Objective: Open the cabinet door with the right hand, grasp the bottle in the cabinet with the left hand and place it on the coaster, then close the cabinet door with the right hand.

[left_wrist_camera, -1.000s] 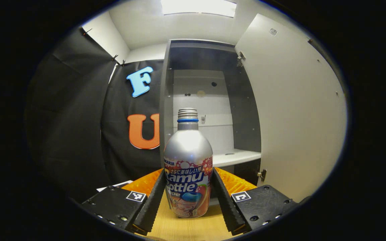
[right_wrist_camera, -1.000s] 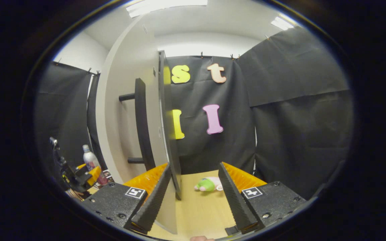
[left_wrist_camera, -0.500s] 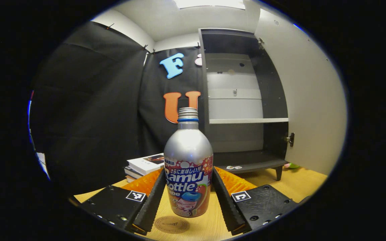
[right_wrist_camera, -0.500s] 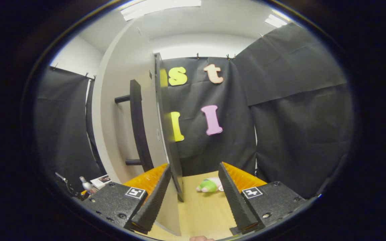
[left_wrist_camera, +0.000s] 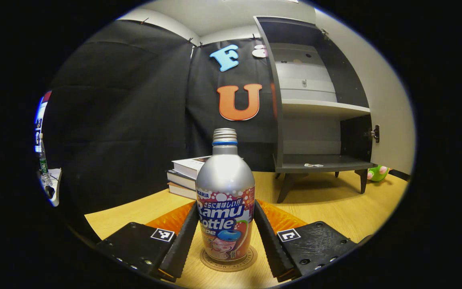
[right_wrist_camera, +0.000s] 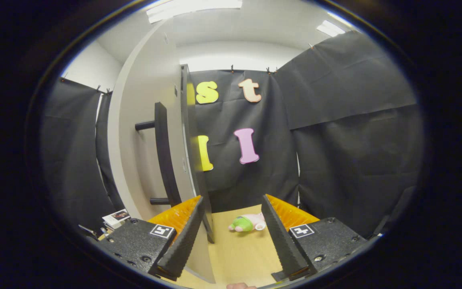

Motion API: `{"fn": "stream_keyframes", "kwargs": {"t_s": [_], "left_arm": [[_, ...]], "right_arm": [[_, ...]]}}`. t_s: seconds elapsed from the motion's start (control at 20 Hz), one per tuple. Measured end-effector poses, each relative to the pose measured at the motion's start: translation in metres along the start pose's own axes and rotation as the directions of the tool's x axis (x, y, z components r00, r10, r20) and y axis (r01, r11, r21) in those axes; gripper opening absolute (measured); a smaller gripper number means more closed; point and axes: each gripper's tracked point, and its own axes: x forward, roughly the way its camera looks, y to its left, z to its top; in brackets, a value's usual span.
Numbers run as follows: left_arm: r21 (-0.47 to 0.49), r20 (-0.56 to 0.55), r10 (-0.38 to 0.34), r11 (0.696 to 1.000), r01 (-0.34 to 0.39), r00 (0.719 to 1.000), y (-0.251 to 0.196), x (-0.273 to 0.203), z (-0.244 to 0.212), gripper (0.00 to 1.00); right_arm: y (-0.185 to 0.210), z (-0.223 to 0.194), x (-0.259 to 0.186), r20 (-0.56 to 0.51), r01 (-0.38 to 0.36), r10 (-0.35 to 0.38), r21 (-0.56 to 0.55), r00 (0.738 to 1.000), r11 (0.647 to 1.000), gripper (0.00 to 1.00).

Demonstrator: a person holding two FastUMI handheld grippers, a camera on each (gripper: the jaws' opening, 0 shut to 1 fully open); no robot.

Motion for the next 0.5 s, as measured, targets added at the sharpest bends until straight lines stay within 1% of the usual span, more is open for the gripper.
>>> {"fn": "stream_keyframes", "kwargs": {"t_s": [0.15,0.25,0.5], "left_arm": [[0.006,-0.028,-0.018,1.000,0.018,0.999,-0.0041,0.0031,-0.0121,0.78],[0.022,-0.023,-0.024,0.999,0.025,0.999,-0.0051,0.0034,-0.0118,0.78],[0.017,-0.010,-0.022,1.000,0.022,1.000,-0.0039,-0.0001,-0.0142,0.78]], "right_arm": [[-0.0017,0.0016,0.0016,0.010,0.011,-0.011,-0.006,1.000,1.000,0.90],[-0.0023,0.0015,0.0017,0.008,0.016,-0.016,-0.004,1.000,1.000,0.90],[-0.0031,0.0028,0.0021,0.011,0.026,-0.026,0.000,1.000,1.000,0.90]]}}
